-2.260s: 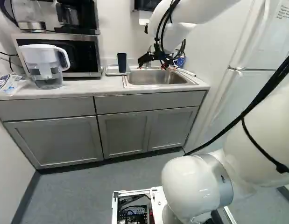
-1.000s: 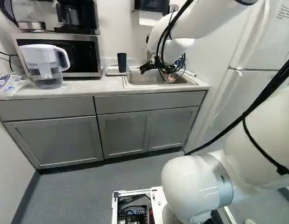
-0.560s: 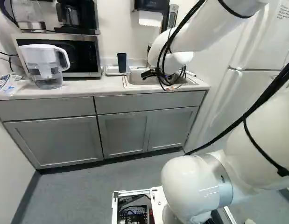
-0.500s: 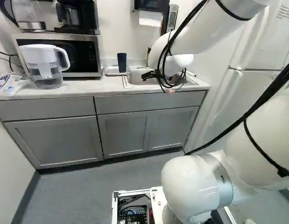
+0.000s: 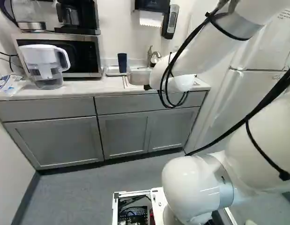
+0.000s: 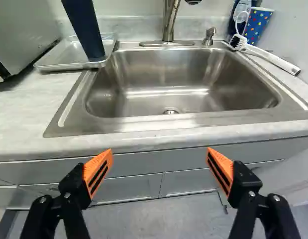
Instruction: Rinse the cup and place it in the tray
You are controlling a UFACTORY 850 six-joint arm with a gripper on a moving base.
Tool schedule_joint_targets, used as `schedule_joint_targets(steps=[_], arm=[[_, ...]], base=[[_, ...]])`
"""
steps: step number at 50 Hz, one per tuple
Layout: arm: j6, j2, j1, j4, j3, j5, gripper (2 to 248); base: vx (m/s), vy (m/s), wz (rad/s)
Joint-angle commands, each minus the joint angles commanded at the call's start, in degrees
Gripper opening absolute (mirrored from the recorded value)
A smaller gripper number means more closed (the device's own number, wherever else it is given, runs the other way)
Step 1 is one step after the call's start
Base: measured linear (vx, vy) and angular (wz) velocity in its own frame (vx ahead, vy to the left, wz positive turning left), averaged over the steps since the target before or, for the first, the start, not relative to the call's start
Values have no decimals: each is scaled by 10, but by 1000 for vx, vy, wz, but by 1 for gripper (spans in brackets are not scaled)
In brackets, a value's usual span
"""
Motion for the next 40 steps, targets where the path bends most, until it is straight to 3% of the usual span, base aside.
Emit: schedule_joint_targets(steps=[23, 40], arm=[[25, 6, -5, -24, 85, 119, 247], [38, 10, -8, -37, 130, 183, 247]], base=[[0, 0, 0], [0, 0, 0]])
